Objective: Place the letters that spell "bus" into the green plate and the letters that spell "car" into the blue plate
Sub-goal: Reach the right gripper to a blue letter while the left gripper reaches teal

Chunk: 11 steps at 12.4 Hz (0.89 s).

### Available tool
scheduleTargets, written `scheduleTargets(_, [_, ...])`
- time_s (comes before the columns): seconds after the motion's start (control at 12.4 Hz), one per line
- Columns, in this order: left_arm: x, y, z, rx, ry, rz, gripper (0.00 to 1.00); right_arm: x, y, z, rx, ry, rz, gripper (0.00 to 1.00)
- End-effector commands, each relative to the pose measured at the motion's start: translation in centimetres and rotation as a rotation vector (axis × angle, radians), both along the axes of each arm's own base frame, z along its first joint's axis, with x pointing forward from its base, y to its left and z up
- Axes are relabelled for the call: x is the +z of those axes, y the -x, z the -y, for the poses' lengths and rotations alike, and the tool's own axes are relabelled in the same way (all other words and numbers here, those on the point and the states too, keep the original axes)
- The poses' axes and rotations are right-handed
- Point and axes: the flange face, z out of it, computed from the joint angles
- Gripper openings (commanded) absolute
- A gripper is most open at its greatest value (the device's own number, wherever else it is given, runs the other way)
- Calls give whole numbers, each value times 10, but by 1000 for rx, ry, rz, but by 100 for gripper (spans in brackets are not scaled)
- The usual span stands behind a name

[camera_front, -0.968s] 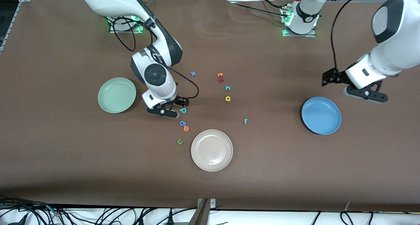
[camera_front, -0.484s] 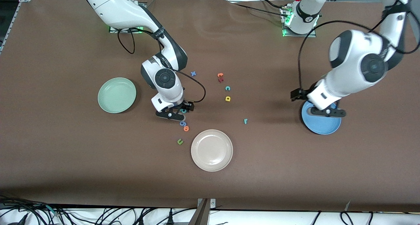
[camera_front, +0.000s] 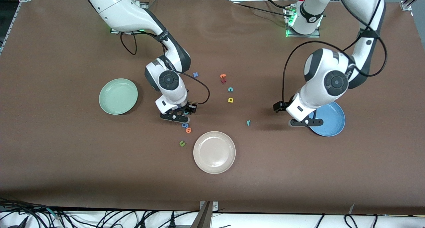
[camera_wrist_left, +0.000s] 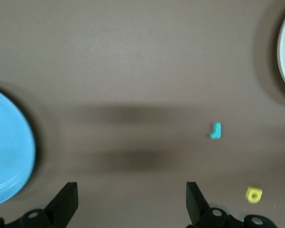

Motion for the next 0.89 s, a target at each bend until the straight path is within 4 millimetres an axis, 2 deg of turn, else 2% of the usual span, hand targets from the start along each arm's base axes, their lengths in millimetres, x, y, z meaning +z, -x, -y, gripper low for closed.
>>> scheduleTargets(0.0, [-31,-1,38,93,14,22,100,-10,2,-6,7,11,13,65])
scheduleTargets(0.08, [-49,1,51,101,16,38,100,-12,3,-6,15,16,13,59])
scheduleTargets(0.32, [-91,1,74,142,30,97,99,-21,6,-7,39,36,17,54])
scheduleTargets(0.4, [-103,3,84,159,35,110,99,-23,5,-7,50,40,26,50])
scheduleTargets(0.48, [-112,1,89,172,41,124,97,-23,5,-7,50,39,27,45])
scheduleTargets(0.65, [-124,5,101,203,39,116,93,-21,4,-6,49,38,29,28])
scheduleTargets(0.81, [-129,7,117,197,39,117,90,-15,0,-5,55,35,37,24])
